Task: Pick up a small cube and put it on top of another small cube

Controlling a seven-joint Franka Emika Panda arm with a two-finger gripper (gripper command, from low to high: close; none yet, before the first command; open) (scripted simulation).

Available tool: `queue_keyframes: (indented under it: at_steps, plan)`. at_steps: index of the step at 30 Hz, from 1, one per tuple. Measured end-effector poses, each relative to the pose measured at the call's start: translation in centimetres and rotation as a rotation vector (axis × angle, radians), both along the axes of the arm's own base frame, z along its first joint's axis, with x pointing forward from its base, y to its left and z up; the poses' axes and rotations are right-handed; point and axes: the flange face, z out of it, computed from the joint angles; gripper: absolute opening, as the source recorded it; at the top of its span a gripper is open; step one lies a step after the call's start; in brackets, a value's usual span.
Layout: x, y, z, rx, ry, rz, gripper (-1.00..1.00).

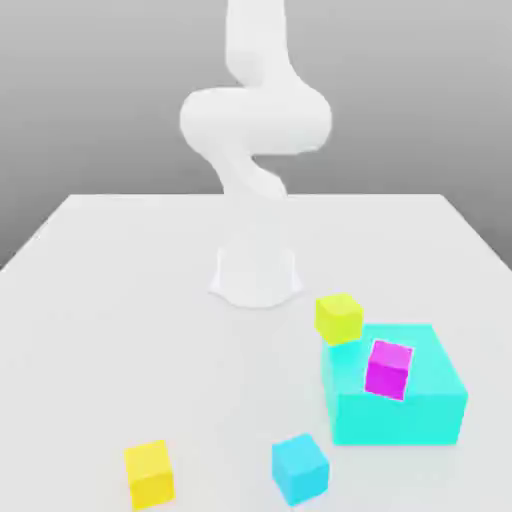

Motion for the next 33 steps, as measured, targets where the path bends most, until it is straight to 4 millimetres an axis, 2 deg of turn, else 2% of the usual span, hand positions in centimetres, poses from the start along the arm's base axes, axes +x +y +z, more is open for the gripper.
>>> queue_keyframes:
  at_steps: [3,7,11,15,20,25,29,33]
  plan:
    - [3.4,0.6,-4.6,0.044,0.075,-0.103,0.0]
    - [6.9,1.1,-11.0,0.098,0.166,-0.234,0.0]
    - [9.3,1.4,-17.7,0.151,0.252,-0.364,0.0]
    - [10.8,1.7,-24.6,0.205,0.337,-0.494,0.0]
    - [11.1,2.3,-33.1,0.273,0.44,-0.657,0.0]
    - [10.0,3.2,-41.1,0.343,0.545,-0.821,0.0]
    - [8.2,4.3,-46.9,0.399,0.63,-0.954,0.0]
    - [7.9,4.6,-51.8,0.415,0.648,-0.985,0.0]
